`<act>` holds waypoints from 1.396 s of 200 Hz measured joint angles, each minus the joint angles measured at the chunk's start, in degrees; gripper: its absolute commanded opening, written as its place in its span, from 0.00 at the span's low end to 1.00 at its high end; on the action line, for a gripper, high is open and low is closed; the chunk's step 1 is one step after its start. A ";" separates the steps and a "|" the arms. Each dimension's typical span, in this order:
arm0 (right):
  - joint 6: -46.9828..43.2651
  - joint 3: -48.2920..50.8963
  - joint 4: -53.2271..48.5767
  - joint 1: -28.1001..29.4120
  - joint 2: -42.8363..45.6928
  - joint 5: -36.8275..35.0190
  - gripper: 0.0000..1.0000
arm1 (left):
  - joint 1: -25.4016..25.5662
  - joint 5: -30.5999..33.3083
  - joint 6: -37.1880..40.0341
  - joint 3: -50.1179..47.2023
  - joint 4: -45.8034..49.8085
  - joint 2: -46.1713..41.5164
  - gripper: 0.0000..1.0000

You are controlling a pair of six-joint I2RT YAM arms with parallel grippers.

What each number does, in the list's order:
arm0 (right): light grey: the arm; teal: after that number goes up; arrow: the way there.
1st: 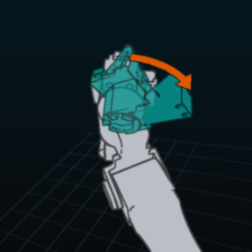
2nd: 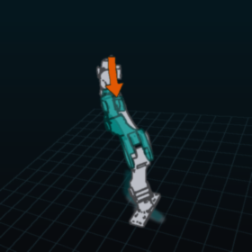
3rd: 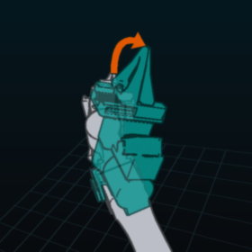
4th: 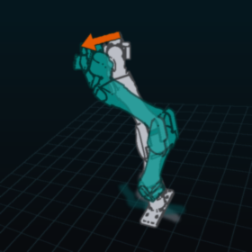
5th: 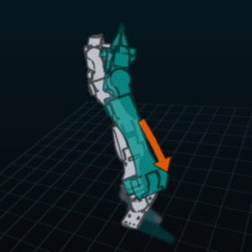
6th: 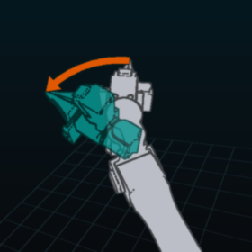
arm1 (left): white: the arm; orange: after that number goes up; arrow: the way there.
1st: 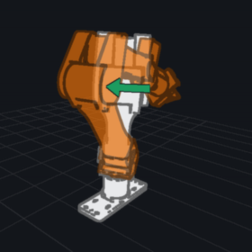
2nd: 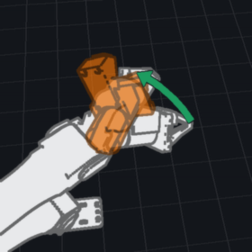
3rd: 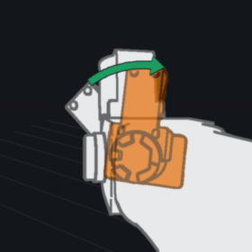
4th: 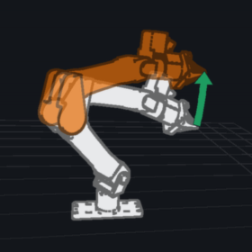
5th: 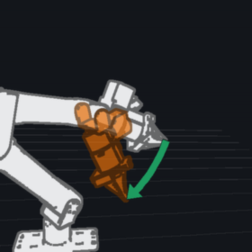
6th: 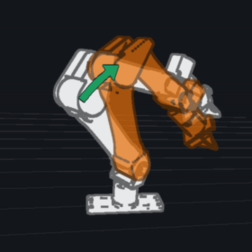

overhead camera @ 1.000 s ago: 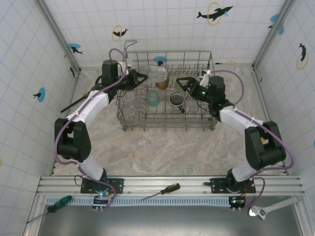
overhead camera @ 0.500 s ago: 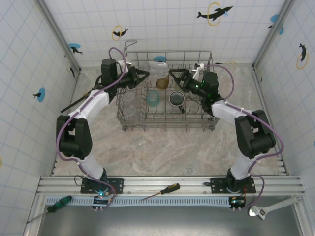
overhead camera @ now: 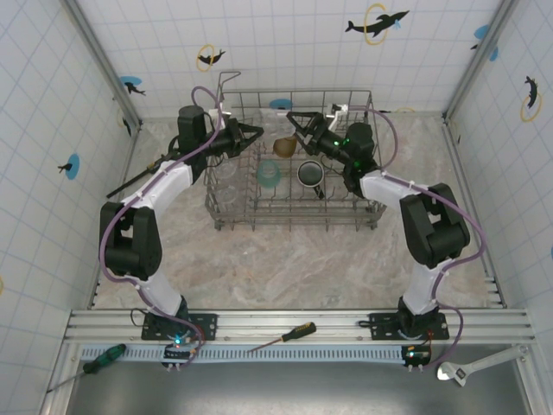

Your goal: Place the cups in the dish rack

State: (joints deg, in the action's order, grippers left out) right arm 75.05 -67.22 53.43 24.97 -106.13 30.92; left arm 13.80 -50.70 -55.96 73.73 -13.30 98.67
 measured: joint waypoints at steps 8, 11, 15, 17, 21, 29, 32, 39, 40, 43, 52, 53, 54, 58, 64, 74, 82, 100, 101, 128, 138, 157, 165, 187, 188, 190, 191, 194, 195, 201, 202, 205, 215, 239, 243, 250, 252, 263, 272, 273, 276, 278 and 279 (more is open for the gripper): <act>0.74 -0.57 0.87 0.15 -0.61 0.09 1.00 | 0.00 -0.13 -0.07 0.00 -0.39 0.00 0.00; 1.07 -0.74 1.11 0.15 -0.85 0.15 1.00 | 0.00 -0.15 -0.15 0.00 -0.55 0.00 0.00; 1.38 -0.92 1.42 0.17 -1.07 0.20 1.00 | 0.00 -0.15 -0.28 0.00 -0.66 0.00 0.00; 1.60 -1.03 1.57 0.20 -1.25 0.20 1.00 | 0.00 -0.17 -0.33 0.00 -0.76 0.00 0.00; 1.88 -1.18 1.84 0.20 -1.46 0.24 1.00 | 0.00 -0.24 -0.50 0.00 -0.94 0.00 0.00; 2.43 -1.46 2.08 0.22 -1.95 0.35 0.99 | 0.00 -0.33 -0.70 0.00 -1.18 0.00 0.00; 2.60 -1.53 2.12 0.24 -2.03 0.33 0.99 | 0.00 -0.37 -0.94 0.00 -1.29 0.00 0.00; 2.97 -1.62 2.19 0.26 -2.27 0.37 0.98 | 0.00 -0.42 -1.11 0.00 -1.44 0.00 0.00; 3.06 -1.62 2.21 0.26 -2.29 0.37 0.98 | 0.00 -0.42 -1.09 0.00 -1.46 0.00 0.00; 3.15 -1.64 2.25 0.28 -2.38 0.37 0.97 | 0.00 -0.48 -1.14 0.00 -1.53 0.00 0.00; 3.63 -1.73 2.29 0.37 -2.54 0.39 0.96 | 0.00 -0.63 -1.31 0.00 -1.68 0.00 0.00; 3.72 -1.73 2.29 0.39 -2.56 0.39 0.96 | 0.00 -0.66 -1.31 0.00 -1.68 0.00 0.00; 3.80 -1.73 2.32 0.39 -2.58 0.39 0.96 | 0.00 -0.68 -1.31 0.00 -1.70 0.00 0.00; 3.85 -1.81 2.40 0.44 -2.64 0.42 0.96 | 0.00 -0.79 -1.33 0.00 -1.79 0.00 0.00; 4.11 -1.97 2.43 0.50 -2.75 0.44 0.96 | 0.00 -0.81 -1.36 0.00 -1.81 0.00 0.00; 4.46 -2.40 2.45 0.59 -2.97 0.46 0.94 | 0.00 -0.96 -1.51 -0.02 -1.86 0.00 0.00; 4.72 -2.89 2.45 0.70 -3.21 0.57 0.92 | 0.00 -0.96 -1.57 -0.13 -2.01 0.00 0.00; 5.46 -4.02 2.73 0.90 -3.85 0.68 0.86 | 0.00 -1.03 -1.75 -0.46 -2.32 0.00 0.00; 5.55 -4.09 2.78 0.90 -3.87 0.68 0.86 | 0.00 -1.05 -1.77 -0.50 -2.32 0.00 0.00; 7.08 -5.16 4.39 1.16 -5.16 0.83 0.76 | 0.00 -1.22 -2.21 -0.87 -2.69 0.02 0.00; 7.67 -5.46 5.20 1.20 -5.70 0.76 0.72 | 0.00 -1.31 -2.51 -0.90 -2.67 0.02 0.00; 9.62 -5.90 6.73 1.18 -6.12 0.35 0.63 | -0.33 -2.19 -3.04 -0.90 -2.69 0.02 0.00; 10.08 -5.97 7.15 1.20 -6.14 0.24 0.60 | -0.46 -2.71 -3.17 -0.90 -3.06 0.02 0.00; 10.45 -5.99 7.61 1.20 -6.14 0.17 0.53 | -0.48 -2.89 -3.45 -0.87 -3.56 0.02 0.07; 10.45 -5.99 7.61 1.20 -6.12 0.17 0.53 | -0.48 -2.89 -3.45 -0.87 -3.56 0.02 0.08; 10.47 -5.99 7.63 1.20 -6.14 0.17 0.53 | -0.48 -2.89 -3.48 -0.87 -3.56 0.02 0.08; 10.47 -5.99 7.61 1.20 -6.14 0.17 0.53 | -0.48 -2.89 -3.50 -0.87 -3.56 0.02 0.09; 10.47 -5.99 7.63 1.20 -6.14 0.17 0.52 | -0.48 -2.89 -3.50 -0.87 -3.56 0.02 0.11; 10.47 -5.99 7.63 1.20 -6.14 0.17 0.52 | -0.48 -2.89 -3.50 -0.87 -3.56 0.02 0.11; 10.45 -5.99 7.61 1.20 -6.14 0.17 0.51 | -0.48 -2.82 -3.45 -0.87 -3.65 0.02 0.15; 10.45 -5.99 7.58 1.20 -6.14 0.17 0.51 | -0.48 -2.78 -3.41 -0.87 -3.65 0.02 0.16; 10.36 -5.99 7.61 1.20 -6.14 0.20 0.51 | -0.48 -2.62 -3.26 -0.87 -3.63 0.02 0.18; 9.84 -6.01 7.48 1.27 -6.14 0.28 0.50 | -0.48 -2.38 -3.10 -0.87 -3.43 0.02 0.26; 8.11 -6.10 6.25 1.53 -6.14 0.35 0.49 | -0.70 -1.86 -2.80 -0.83 -3.41 0.02 0.33; 7.72 -6.14 5.97 1.57 -6.14 0.28 0.49 | -0.72 -1.73 -2.78 -0.83 -3.26 0.02 0.33; 7.04 -6.27 5.49 1.64 -6.10 0.26 0.49 | -0.76 -1.53 -2.75 -0.83 -3.06 0.02 0.35; 6.84 -6.34 5.29 1.64 -6.10 0.28 0.49 | -0.81 -1.49 -2.78 -0.83 -3.04 0.02 0.36; 5.88 -6.56 4.44 1.68 -6.05 0.15 0.49 | -0.87 -1.14 -2.54 -0.83 -2.82 0.02 0.41; 5.11 -6.71 3.69 1.75 -6.05 0.13 0.49 | -0.96 -1.03 -2.23 -0.76 -2.38 -0.04 0.45; 5.03 -6.71 3.65 1.77 -6.05 0.13 0.49 | -0.96 -0.96 -2.25 -0.76 -2.34 -0.04 0.46; 4.90 -6.75 3.37 1.79 -6.05 0.09 0.49 | -0.98 -0.79 -2.27 -0.72 -2.05 -0.07 0.47; 4.72 -6.78 3.19 1.79 -6.03 0.11 0.49 | -1.01 -0.72 -1.90 -0.68 -1.86 -0.11 0.48; 4.66 -6.78 3.19 1.79 -6.03 0.11 0.49 | -1.01 -0.66 -1.90 -0.66 -1.73 -0.11 0.48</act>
State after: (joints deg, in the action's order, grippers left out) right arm 79.70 -74.00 56.62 26.76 -112.16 31.03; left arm 12.80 -51.35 -57.87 73.08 -15.03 98.56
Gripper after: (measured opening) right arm 0.684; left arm 0.445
